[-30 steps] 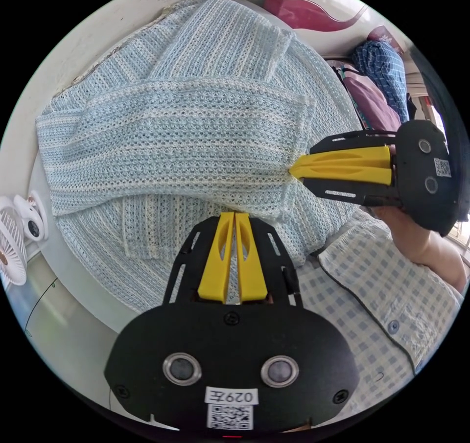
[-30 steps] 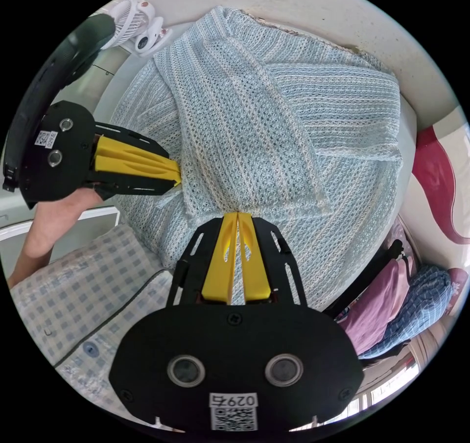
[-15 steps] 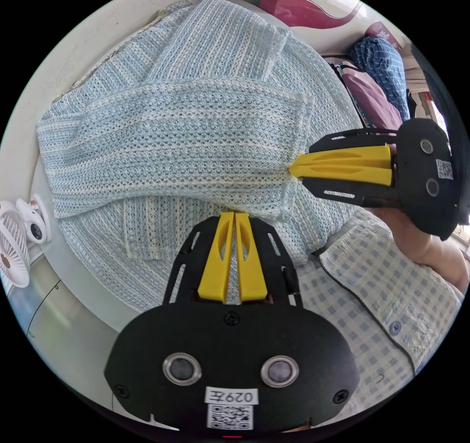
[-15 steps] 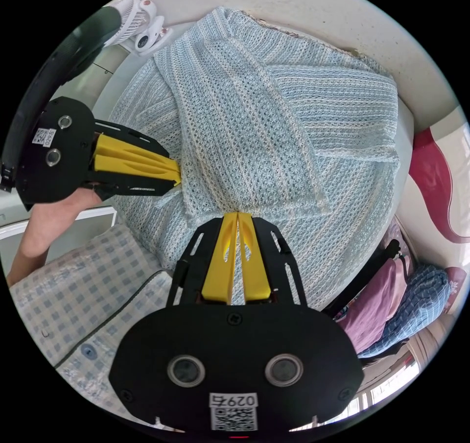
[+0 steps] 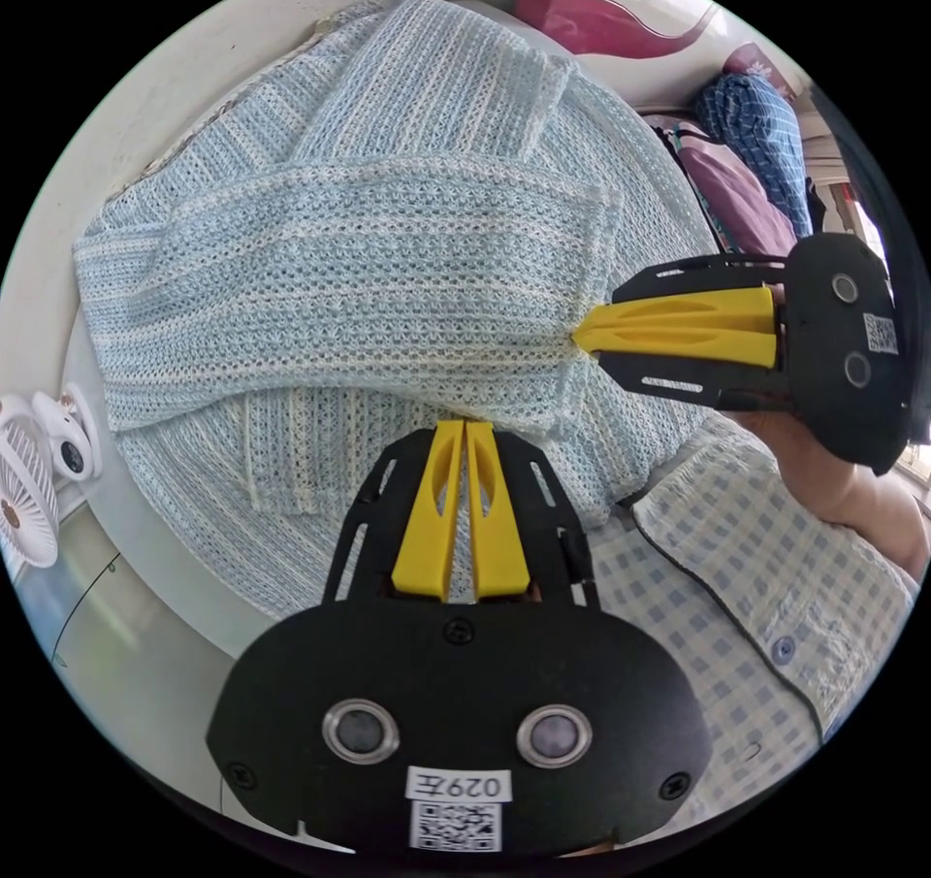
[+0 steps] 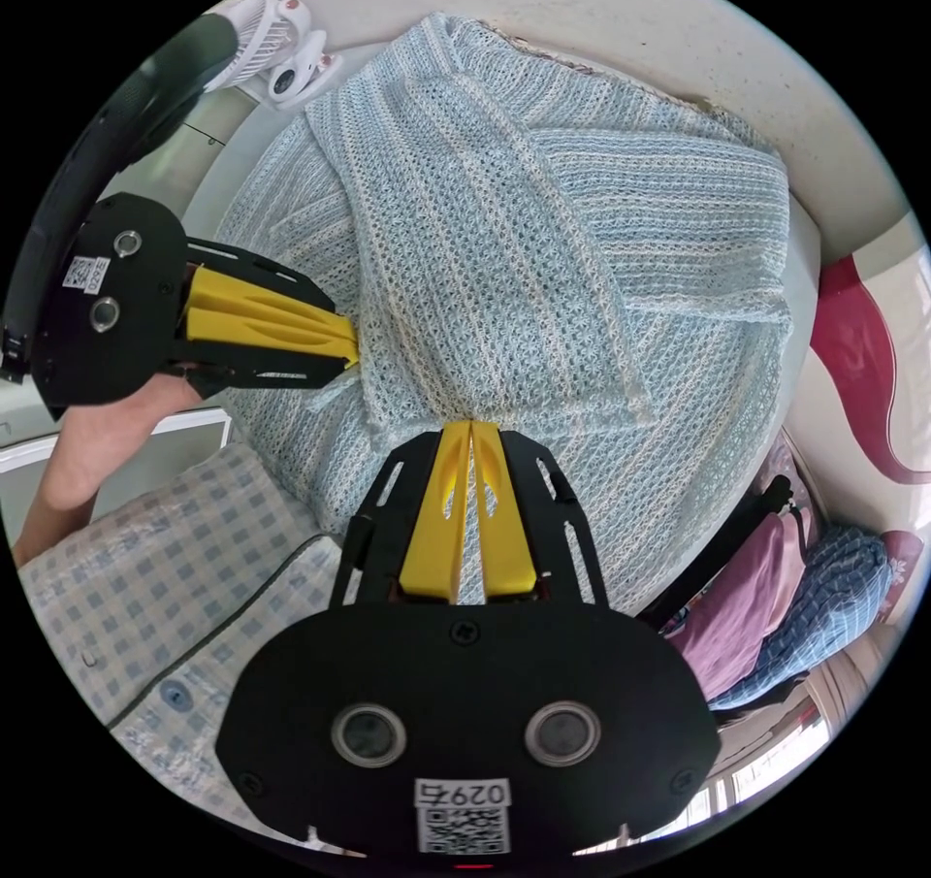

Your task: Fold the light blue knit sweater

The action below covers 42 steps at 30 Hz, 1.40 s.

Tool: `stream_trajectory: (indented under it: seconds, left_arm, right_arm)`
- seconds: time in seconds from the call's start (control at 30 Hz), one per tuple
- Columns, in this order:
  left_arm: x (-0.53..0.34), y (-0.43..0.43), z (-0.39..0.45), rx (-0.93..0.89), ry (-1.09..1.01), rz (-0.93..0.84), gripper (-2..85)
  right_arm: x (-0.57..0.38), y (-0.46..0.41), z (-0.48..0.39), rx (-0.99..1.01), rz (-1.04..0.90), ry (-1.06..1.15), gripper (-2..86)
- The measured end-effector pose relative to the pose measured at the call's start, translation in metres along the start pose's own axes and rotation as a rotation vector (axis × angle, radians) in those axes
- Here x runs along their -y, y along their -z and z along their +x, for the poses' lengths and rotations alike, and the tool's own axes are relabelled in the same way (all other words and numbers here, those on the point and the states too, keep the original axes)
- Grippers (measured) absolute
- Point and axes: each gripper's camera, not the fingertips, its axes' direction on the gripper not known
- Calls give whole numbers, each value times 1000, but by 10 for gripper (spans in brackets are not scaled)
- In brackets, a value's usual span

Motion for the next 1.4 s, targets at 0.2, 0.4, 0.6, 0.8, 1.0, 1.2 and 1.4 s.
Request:
stream_trajectory:
  seconds: [0.2, 0.4, 0.6, 0.8, 1.0, 1.2, 1.4]
  left_arm:
    - [-16, -11, -12, -2, 2, 2, -10]
    - [-38, -25, -30, -9, 8, 6, -10]
    - [-67, -40, -51, -14, 4, 27, -10]
    - [-125, -57, -96, -102, 98, 124, -9]
    - [-315, -64, -203, -219, 476, 430, -1]
    - [-495, -116, -285, -332, 834, 491, 115]
    - [-549, -168, -330, -462, 882, 536, 141]
  right_arm:
    - [-23, 20, 24, 3, -1, 0, -4]
    - [-50, 42, 54, -3, 0, 7, -4]
    - [-81, 68, 94, -5, -4, 41, -5]
    - [-121, 97, 147, 4, -6, 84, -4]
    - [-247, 170, 287, 387, 167, -89, -1]
    - [-414, 192, 412, 524, 270, -461, 44]
    - [-502, 174, 475, 534, 275, -780, 119]
